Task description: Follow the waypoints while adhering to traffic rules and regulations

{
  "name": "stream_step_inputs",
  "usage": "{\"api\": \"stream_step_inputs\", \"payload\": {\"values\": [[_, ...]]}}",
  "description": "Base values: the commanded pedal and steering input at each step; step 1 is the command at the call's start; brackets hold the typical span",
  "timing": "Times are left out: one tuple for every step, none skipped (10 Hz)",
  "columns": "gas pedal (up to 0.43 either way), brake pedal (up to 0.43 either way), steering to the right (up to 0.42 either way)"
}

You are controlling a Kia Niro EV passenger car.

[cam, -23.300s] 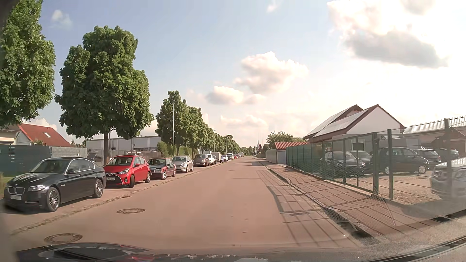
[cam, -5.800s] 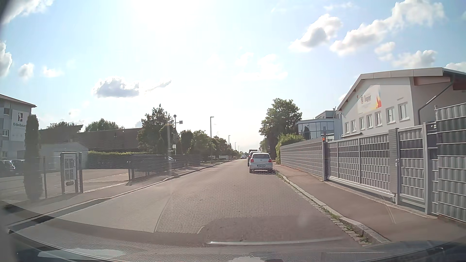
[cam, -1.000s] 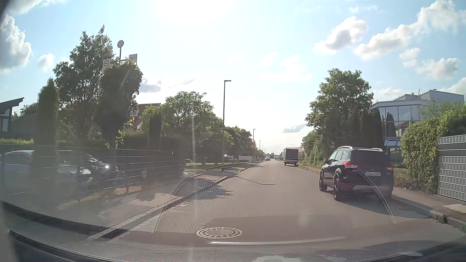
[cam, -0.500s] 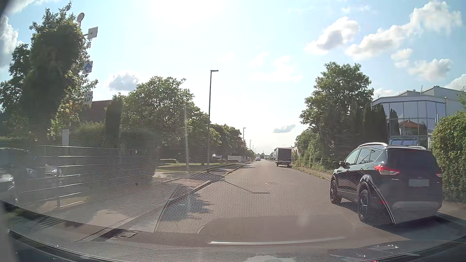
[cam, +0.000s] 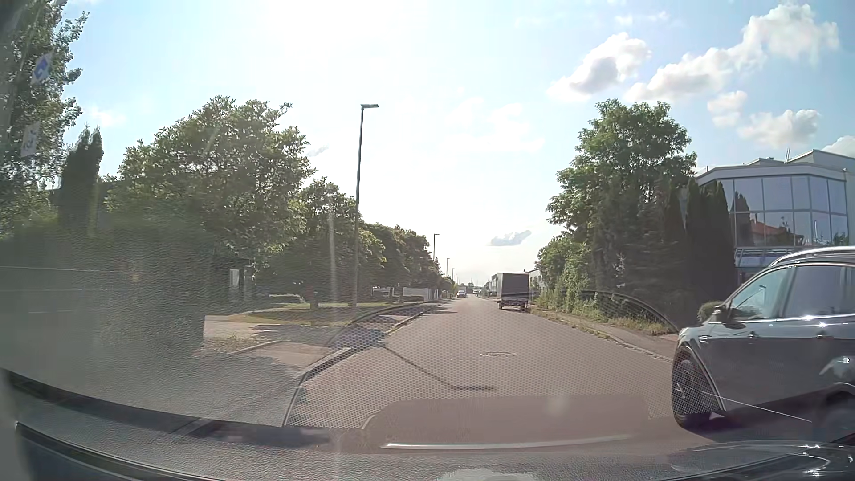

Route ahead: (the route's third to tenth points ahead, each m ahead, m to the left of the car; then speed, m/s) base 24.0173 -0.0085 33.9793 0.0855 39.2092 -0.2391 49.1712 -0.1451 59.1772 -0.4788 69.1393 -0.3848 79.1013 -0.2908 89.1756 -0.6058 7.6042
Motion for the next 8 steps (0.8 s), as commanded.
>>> {"api": "stream_step_inputs", "payload": {"values": [[0.311,0.012,0.015],[0.138,0.012,0.013],[0.000,0.012,0.015],[0.000,0.012,0.021],[0.000,0.024,0.025],[0.000,0.177,0.025],[0.000,0.256,0.025],[0.000,0.280,0.025]]}}
